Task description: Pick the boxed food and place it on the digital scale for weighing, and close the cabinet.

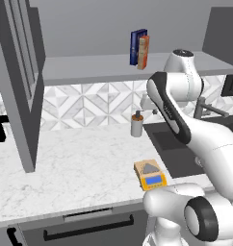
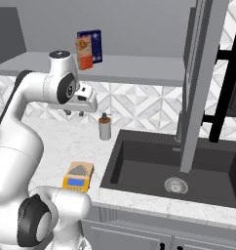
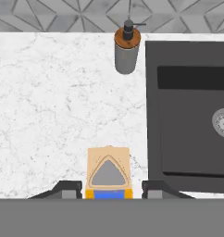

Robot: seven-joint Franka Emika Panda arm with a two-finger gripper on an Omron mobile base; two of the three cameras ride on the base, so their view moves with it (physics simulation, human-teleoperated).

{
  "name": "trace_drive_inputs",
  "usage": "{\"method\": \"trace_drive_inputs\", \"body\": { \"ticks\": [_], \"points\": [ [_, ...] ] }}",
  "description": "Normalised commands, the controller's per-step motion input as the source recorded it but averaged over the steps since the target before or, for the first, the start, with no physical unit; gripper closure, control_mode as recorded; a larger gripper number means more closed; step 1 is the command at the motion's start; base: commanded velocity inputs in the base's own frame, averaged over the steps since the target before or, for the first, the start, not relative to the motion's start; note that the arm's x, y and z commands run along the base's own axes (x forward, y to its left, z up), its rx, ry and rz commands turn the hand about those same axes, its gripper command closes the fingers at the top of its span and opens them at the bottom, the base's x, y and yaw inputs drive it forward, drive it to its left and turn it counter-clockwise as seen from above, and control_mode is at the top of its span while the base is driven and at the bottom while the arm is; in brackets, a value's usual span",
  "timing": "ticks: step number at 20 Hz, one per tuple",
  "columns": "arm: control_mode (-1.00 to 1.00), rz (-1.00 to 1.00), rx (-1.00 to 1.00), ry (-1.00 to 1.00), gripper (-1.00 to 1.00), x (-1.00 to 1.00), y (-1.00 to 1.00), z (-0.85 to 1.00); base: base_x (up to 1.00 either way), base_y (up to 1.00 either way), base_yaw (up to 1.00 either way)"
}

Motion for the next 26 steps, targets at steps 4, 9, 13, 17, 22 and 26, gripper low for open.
{"method": "trace_drive_inputs", "body": {
  "ticks": [4, 9, 13, 17, 22, 26],
  "points": [
    [-1.00, 0.00, -0.02, -0.07, -1.00, -0.23, 0.07, 0.00, 0.00, 0.00, 0.00],
    [-1.00, -0.14, -0.03, -0.24, -1.00, -0.59, 0.13, 0.35, 0.00, 0.00, 0.00],
    [-1.00, -0.14, 0.01, -0.33, -1.00, -0.29, 0.24, 0.81, 0.00, 0.00, 0.00],
    [-1.00, -0.07, 0.01, -0.25, -1.00, -0.09, 0.03, 0.81, 0.00, 0.00, 0.00],
    [-1.00, 0.00, 0.00, -0.05, -1.00, 0.01, 0.00, 0.70, 0.00, 0.00, 0.00],
    [-1.00, 0.00, -0.06, -0.13, -1.00, 0.00, 0.00, 0.66, 0.00, 0.00, 0.00]
  ]
}}
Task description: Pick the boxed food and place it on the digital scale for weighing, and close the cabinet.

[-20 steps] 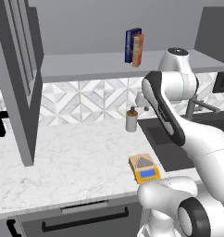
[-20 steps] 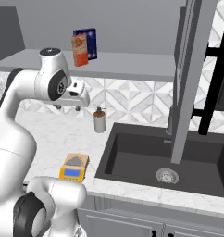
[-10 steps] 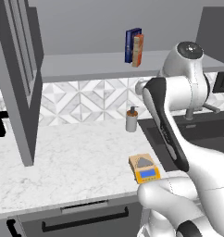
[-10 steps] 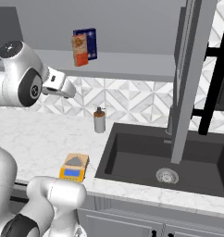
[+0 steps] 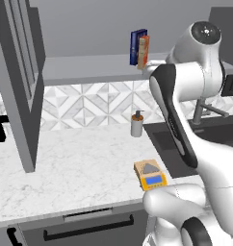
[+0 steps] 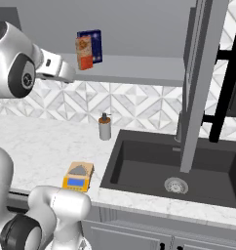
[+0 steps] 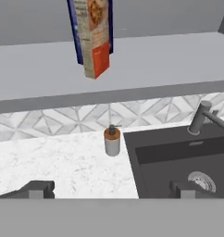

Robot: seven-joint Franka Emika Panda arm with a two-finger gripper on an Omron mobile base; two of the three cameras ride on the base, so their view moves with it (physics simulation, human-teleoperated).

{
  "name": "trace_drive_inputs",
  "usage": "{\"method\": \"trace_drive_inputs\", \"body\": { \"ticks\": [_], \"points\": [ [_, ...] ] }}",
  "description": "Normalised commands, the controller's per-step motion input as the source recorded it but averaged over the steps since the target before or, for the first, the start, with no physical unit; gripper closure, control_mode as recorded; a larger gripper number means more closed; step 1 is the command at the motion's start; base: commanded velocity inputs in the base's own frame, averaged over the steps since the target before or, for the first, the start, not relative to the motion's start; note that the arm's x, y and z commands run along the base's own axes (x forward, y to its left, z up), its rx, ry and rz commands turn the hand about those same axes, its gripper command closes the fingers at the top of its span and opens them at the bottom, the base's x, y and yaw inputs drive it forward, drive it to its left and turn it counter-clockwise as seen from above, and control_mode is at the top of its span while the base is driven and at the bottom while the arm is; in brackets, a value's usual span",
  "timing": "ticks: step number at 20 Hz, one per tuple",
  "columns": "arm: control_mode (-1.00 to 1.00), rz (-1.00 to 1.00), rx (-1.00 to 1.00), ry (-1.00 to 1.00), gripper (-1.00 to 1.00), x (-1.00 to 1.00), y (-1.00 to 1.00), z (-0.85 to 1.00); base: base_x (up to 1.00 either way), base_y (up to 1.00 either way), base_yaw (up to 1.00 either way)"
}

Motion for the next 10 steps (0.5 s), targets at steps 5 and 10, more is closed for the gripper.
{"method": "trace_drive_inputs", "body": {
  "ticks": [5, 10],
  "points": [
    [-1.00, 0.00, -0.12, -0.26, -1.00, 0.19, 0.00, 0.46, 0.00, 0.00, 0.00],
    [-1.00, 0.00, -0.04, -0.07, -1.00, 0.53, 0.00, 0.16, 0.00, 0.00, 0.00]
  ]
}}
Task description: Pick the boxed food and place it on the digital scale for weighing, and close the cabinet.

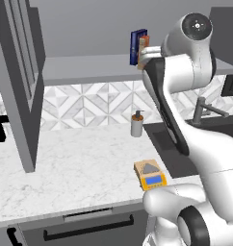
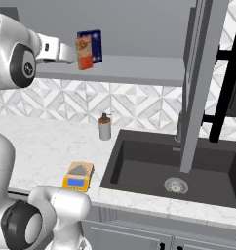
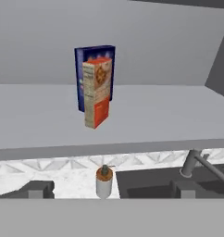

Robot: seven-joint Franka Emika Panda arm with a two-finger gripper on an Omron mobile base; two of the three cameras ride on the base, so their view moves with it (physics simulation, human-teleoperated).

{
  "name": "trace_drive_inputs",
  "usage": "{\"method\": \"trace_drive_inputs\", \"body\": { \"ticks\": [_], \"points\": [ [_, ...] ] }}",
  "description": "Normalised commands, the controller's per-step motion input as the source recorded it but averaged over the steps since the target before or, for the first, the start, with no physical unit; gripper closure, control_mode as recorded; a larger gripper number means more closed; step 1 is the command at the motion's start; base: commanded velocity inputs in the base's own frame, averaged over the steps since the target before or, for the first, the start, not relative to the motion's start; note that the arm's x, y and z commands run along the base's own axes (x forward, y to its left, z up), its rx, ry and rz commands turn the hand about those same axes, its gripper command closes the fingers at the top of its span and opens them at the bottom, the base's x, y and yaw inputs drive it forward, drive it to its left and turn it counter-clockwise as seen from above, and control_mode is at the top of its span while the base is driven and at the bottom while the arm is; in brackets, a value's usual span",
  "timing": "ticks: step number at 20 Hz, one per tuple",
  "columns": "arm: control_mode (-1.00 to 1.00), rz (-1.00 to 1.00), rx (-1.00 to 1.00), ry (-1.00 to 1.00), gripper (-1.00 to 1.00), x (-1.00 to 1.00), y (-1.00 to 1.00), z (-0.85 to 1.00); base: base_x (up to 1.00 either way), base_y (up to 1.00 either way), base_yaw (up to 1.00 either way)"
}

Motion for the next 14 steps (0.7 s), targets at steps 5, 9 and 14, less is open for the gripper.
{"method": "trace_drive_inputs", "body": {
  "ticks": [5, 9, 14],
  "points": [
    [-1.00, 0.00, -0.01, 0.00, -1.00, 0.64, 0.00, 0.01, 0.00, 0.00, 0.00],
    [-1.00, 0.00, -0.04, 0.00, -1.00, 0.57, 0.06, 0.00, 0.00, 0.00, 0.00],
    [-1.00, -0.02, -0.06, -0.02, -1.00, 0.49, 0.21, 0.00, 0.00, 0.00, 0.00]
  ]
}}
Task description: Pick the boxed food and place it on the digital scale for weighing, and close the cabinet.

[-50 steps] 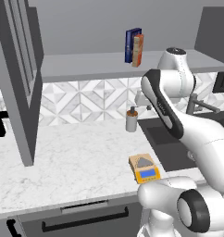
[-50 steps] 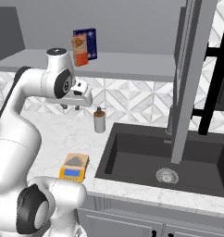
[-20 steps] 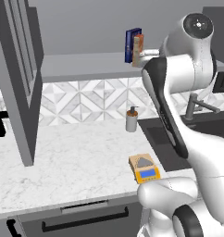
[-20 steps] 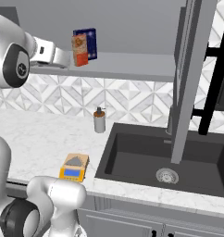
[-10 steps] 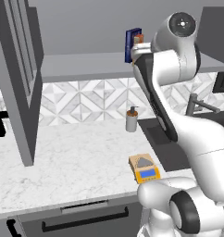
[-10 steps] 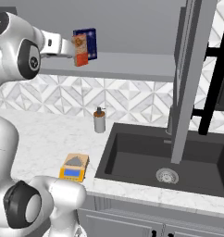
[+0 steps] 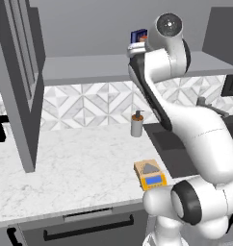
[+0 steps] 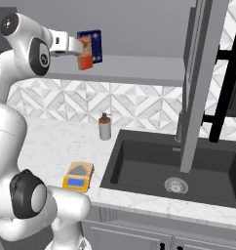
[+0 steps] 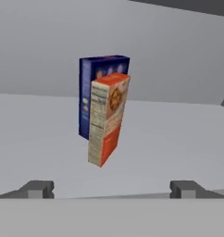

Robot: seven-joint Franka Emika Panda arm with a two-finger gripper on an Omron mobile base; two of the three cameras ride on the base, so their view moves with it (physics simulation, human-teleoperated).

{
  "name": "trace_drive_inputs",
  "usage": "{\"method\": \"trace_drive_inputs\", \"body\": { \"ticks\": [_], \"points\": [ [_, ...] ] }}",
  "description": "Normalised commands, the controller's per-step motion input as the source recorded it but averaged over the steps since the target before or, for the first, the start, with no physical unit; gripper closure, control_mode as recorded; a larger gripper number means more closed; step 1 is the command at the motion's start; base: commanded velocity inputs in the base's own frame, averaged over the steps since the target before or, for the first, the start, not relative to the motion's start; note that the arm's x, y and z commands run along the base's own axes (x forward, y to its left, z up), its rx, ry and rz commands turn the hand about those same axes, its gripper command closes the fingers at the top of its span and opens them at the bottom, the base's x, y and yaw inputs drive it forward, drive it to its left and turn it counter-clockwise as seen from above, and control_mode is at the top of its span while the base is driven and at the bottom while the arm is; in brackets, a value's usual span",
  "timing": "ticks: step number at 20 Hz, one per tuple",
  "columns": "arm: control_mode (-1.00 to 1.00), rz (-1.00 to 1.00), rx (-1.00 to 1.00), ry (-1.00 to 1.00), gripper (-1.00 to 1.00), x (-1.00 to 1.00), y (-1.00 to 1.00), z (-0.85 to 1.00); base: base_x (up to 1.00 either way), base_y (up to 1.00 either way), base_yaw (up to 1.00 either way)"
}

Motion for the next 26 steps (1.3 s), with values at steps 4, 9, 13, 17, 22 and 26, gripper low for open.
{"method": "trace_drive_inputs", "body": {
  "ticks": [4, 9, 13, 17, 22, 26],
  "points": [
    [-1.00, -0.02, 0.00, 0.00, -1.00, 0.48, 0.00, 0.00, 0.00, 0.00, 0.00],
    [-1.00, 0.00, 0.00, 0.02, -1.00, 0.51, 0.00, 0.00, 0.00, 0.00, 0.00],
    [-1.00, -0.12, 0.00, 0.00, -1.00, 0.27, 0.05, -0.01, 0.00, 0.00, 0.00],
    [-1.00, -0.15, 0.00, 0.00, -1.00, 0.33, 0.02, -0.03, 0.00, 0.00, 0.00],
    [-1.00, -0.12, 0.00, 0.00, -1.00, 0.34, 0.05, -0.02, 0.00, 0.00, 0.00],
    [-1.00, -0.01, 0.00, 0.00, -1.00, 0.24, 0.00, -0.01, 0.00, 0.00, 0.00]
  ]
}}
